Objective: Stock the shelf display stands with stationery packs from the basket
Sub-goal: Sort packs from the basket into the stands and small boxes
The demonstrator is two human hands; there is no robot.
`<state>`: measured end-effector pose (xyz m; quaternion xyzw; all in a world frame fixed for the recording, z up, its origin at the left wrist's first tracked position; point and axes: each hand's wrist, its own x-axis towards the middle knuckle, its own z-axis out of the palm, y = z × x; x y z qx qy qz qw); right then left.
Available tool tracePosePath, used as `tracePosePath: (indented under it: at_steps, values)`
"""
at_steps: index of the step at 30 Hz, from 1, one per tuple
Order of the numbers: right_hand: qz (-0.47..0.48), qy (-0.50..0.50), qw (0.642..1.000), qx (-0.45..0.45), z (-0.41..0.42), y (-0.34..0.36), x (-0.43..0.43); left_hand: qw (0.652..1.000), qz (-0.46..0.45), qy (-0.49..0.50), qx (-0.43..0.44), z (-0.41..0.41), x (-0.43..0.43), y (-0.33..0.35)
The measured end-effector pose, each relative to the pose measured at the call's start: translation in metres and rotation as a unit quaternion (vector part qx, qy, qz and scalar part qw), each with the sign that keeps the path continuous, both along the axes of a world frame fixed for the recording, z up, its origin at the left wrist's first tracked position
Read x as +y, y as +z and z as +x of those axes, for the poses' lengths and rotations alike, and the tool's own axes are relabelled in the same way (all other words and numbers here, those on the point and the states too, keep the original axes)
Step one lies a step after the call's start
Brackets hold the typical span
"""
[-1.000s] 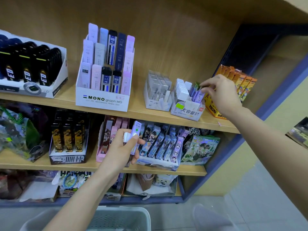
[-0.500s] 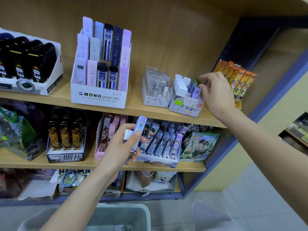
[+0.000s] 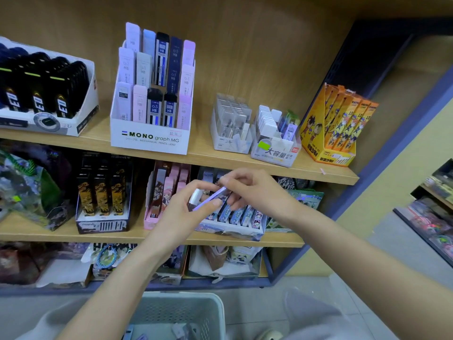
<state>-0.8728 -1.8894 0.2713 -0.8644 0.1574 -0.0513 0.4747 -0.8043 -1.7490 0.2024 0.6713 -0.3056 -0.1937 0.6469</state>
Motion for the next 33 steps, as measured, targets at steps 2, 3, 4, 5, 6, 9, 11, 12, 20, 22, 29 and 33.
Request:
tracePosePath:
  at_steps: [2,3,4,5,6,9,11,12,20,22,29,33]
  values:
    - [0.048,-0.015,0.999,-0.018,-0.001,0.003,-0.002,1.000,0.002,0.009,0.008,0.002,0.001,0.000]
    - [0.056,-0.020,0.998,-0.028,-0.002,0.004,-0.003,1.000,0.001,0.013,0.014,0.003,0.001,0.000]
    - [0.051,-0.023,0.998,-0.040,-0.004,0.005,-0.004,1.000,-0.003,0.017,0.016,0.003,0.001,0.001]
    - [0.034,-0.025,0.998,-0.050,-0.006,0.006,-0.005,1.000,-0.007,0.019,0.016,0.003,0.002,0.001]
    - [0.015,-0.025,0.998,-0.058,-0.009,0.006,-0.005,1.000,-0.008,0.019,0.013,0.003,0.002,0.002]
    - [-0.007,-0.025,0.996,-0.086,-0.019,0.006,-0.006,1.000,-0.002,0.014,0.014,0.001,0.001,0.004]
    - [-0.009,-0.043,0.992,-0.116,-0.023,0.011,-0.010,0.998,-0.019,0.012,0.060,-0.001,-0.001,0.007]
    - [-0.020,-0.059,0.988,-0.140,-0.025,0.015,-0.015,0.995,-0.031,0.010,0.090,-0.001,-0.003,0.007]
    - [-0.281,-0.230,0.873,-0.326,-0.014,0.063,-0.090,0.992,-0.058,0.019,0.106,-0.005,-0.004,0.010]
    - [-0.319,-0.235,0.865,-0.309,-0.009,0.066,-0.103,0.993,-0.066,0.019,0.099,-0.007,-0.004,0.010]
    - [-0.438,-0.190,0.859,-0.184,0.007,0.071,-0.123,0.994,-0.064,0.009,0.086,-0.002,-0.004,0.006]
    - [-0.455,-0.174,0.860,-0.153,0.012,0.068,-0.124,0.996,-0.060,0.010,0.058,0.000,-0.006,0.004]
